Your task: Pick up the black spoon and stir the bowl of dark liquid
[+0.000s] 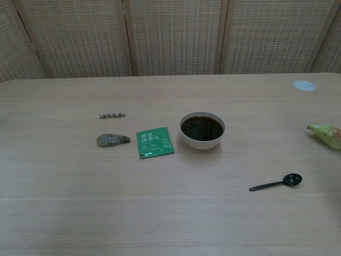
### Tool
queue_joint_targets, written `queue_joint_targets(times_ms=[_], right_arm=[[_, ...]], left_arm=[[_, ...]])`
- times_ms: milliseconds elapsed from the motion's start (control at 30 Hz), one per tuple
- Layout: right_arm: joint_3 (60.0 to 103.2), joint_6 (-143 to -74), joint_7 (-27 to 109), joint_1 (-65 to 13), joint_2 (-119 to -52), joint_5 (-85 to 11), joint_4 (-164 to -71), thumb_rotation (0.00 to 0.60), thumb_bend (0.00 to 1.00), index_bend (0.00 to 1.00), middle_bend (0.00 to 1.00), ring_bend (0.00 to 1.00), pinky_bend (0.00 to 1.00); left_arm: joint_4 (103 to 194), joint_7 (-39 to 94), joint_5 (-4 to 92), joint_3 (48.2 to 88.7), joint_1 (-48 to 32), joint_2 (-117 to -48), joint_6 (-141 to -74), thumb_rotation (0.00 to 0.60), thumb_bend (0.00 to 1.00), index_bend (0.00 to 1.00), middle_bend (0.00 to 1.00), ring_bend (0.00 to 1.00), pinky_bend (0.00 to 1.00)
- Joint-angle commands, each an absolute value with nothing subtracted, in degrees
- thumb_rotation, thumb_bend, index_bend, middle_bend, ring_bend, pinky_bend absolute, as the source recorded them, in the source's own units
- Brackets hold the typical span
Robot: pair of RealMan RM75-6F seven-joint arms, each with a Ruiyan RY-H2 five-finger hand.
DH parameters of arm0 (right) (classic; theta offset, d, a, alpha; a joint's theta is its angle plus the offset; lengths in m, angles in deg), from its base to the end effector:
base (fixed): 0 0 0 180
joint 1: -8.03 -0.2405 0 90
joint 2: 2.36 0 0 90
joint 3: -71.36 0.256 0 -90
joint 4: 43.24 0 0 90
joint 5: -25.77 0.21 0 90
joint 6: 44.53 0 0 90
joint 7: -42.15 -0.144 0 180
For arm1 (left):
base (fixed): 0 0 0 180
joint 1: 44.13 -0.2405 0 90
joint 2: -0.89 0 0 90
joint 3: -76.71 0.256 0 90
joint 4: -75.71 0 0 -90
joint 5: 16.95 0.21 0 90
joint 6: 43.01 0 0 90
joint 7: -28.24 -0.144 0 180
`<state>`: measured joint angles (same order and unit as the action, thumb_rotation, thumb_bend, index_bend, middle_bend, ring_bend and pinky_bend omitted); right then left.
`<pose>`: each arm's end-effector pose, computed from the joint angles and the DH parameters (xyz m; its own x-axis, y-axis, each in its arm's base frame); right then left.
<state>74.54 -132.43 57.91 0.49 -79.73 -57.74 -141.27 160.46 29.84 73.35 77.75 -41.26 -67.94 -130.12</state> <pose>-0.2587 -0.1903 0.0913 0.3411 0.0343 0.9394 -0.9396 -0.0172 0.3418 -0.3282 0.1565 0.1356 0.4220 0.0476 0.9054 0.9063 -0.0504 -0.4197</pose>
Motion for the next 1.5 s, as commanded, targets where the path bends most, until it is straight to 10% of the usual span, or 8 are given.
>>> queue_joint_targets(times_ms=[33, 867, 1267, 1500], right_arm=[[74.8, -132.2, 57.7, 0.4, -79.9, -57.8, -141.1, 0.600, 0.38, 0.48, 0.42, 0.38, 0.65], [78.0, -121.6, 54.8, -7.2, -80.6, -59.4, -142.9, 0.600, 0.38, 0.46, 0.47, 0.39, 0.63], [80.5, -106.6, 55.1, -16.6, -84.9, -53.1, -137.1, 0.600, 0.38, 0.46, 0.82, 0.82, 0.95], [80.5, -100.9, 56.8, -20.3, -89.1, -49.5, -131.5, 0.600, 0.43, 0.49, 0.89, 0.88, 1.00]], left_arm=[[160.5, 29.7, 73.4, 77.7, -41.2, -67.9, -130.0, 0.600, 0.39, 0.00, 0.00, 0.00, 0.00], [161.6, 28.2, 72.9, 77.0, -40.6, -66.6, -129.6, 0.600, 0.39, 0.00, 0.00, 0.00, 0.00], [161.0, 28.1, 72.7, 76.8, -40.1, -66.3, -129.1, 0.600, 0.39, 0.00, 0.00, 0.00, 0.00], [161.1, 28.2, 72.9, 76.9, -40.0, -66.4, -128.9, 0.600, 0.39, 0.00, 0.00, 0.00, 0.00]])
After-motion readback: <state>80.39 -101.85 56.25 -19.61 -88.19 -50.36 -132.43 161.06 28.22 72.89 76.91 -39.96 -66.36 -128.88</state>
